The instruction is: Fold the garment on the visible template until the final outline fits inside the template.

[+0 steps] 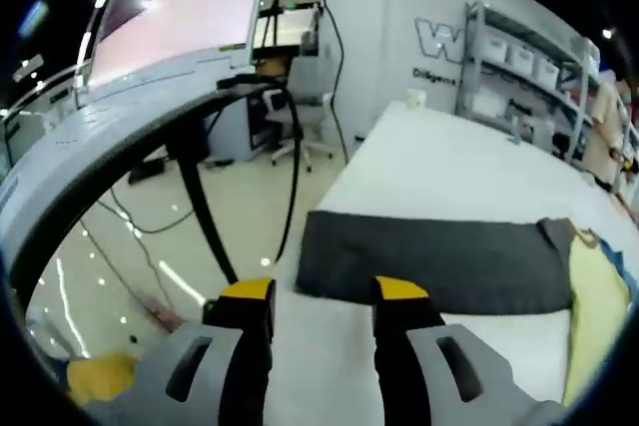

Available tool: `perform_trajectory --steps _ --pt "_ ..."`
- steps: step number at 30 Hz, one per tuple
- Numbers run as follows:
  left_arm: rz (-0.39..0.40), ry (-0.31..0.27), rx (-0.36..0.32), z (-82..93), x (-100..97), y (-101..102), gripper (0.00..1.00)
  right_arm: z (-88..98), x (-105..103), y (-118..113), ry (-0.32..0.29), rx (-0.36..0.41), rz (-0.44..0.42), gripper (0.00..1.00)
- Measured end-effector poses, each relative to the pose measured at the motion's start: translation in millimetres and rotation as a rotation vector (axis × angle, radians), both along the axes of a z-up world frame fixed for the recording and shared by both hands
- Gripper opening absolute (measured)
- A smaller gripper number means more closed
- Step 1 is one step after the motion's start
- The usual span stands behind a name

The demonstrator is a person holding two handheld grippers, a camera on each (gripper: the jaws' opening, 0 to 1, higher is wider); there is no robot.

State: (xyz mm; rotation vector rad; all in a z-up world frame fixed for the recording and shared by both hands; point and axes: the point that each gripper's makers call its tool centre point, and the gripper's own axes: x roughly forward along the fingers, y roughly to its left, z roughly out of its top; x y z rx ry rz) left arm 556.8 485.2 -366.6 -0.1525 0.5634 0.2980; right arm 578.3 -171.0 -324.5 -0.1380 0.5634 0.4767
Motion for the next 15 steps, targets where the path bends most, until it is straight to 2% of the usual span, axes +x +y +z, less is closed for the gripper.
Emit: perform_trajectory --steps 3,10,12,15 --pt "-0.011 0.019 0.004 -3.9 -2.2 0.4 0.34 5.8 -4.8 7.6 -0.002 0.032 -0.001 0.58" --pt "-0.047 0.029 0.007 -2.4 -7.0 -17.6 0.32 9.9 -17.9 15.9 0.008 0.055 0.009 0.58" --pt "-0.051 0.034 0.021 -5.7 -7.3 -9.5 0.3 9.3 -20.7 14.4 0.014 0.058 0.01 0.58" --pt "-0.022 0.016 -0.009 -5.5 -7.2 -2.6 0.27 10.9 -25.6 12.3 0.011 0.065 0.018 0.58"
